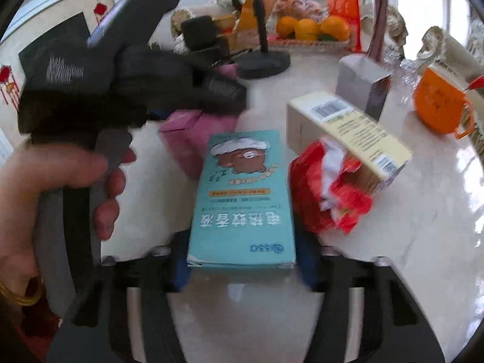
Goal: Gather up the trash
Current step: 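Grasp the teal mosquito-liquid box with the right tool while the left grasps the magenta box, then carry the teal and magenta boxes down over the wastebasket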
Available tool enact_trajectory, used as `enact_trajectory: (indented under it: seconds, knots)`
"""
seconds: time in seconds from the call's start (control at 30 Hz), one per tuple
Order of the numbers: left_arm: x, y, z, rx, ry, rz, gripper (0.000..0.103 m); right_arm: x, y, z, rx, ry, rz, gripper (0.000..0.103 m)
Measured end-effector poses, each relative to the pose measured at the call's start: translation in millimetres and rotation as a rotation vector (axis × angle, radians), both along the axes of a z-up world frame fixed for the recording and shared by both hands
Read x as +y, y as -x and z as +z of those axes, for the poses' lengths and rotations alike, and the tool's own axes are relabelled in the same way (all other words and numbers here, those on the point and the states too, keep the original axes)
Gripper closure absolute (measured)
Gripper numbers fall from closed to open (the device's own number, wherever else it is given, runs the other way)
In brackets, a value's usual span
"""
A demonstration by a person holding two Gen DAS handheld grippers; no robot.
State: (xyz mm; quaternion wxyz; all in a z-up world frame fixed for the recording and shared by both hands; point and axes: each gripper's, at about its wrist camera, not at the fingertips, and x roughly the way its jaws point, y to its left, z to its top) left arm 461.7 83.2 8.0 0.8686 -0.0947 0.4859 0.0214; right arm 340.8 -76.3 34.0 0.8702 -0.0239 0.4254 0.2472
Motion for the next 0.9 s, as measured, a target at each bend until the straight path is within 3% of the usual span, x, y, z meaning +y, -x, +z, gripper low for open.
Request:
enact_trajectory:
  seconds: [0.13, 0.23, 0.33, 0.47, 0.63, 0.73, 0.8, 0.9]
  knots:
    - [2.8, 12.2, 2.3, -0.01, -0.011, -0.021, 0.072, -12.0, 19.2, 6.1, -0.002, -0.058, 0.029, 0.055]
    - [11.6, 29.9, 8.6, -0.04, 0.045, -0.018, 0.072, -27.1, 41.9, 11.3, 0.03, -0.142, 0.052, 0.055]
    - [15.6, 57.4, 19.4, -0.085, 0.067, -0.03, 0.072, -48.1, 74.4, 17.4, 0.05, -0.241, 0.065, 0.055]
    - [18.4, 115.0, 41.9, -0.166, 0.102, -0.061, 0.072, -62.5, 115.2, 23.2, 0.038, -0.291, 0.071, 0.055]
    - [12.3, 217.3, 75.8, -0.283, 0.128, -0.118, 0.072, -84.2, 192.7, 36.6, 0.009, -0.333, 0.085, 0.055]
    - [2.6, 299.8, 90.7, -0.358, 0.09, -0.169, 0.072, -100.1, 241.3, 41.0, 0.001, -0.362, 0.094, 0.055]
    - [-7.6, 363.9, 91.7, -0.398, 0.06, -0.212, 0.072, -110.9, 270.0, 38.3, 0.014, -0.384, 0.1, 0.055]
    - [-21.8, 440.6, 76.1, -0.386, 0.053, -0.261, 0.072, -122.3, 316.4, 23.1, 0.066, -0.378, 0.101, 0.055]
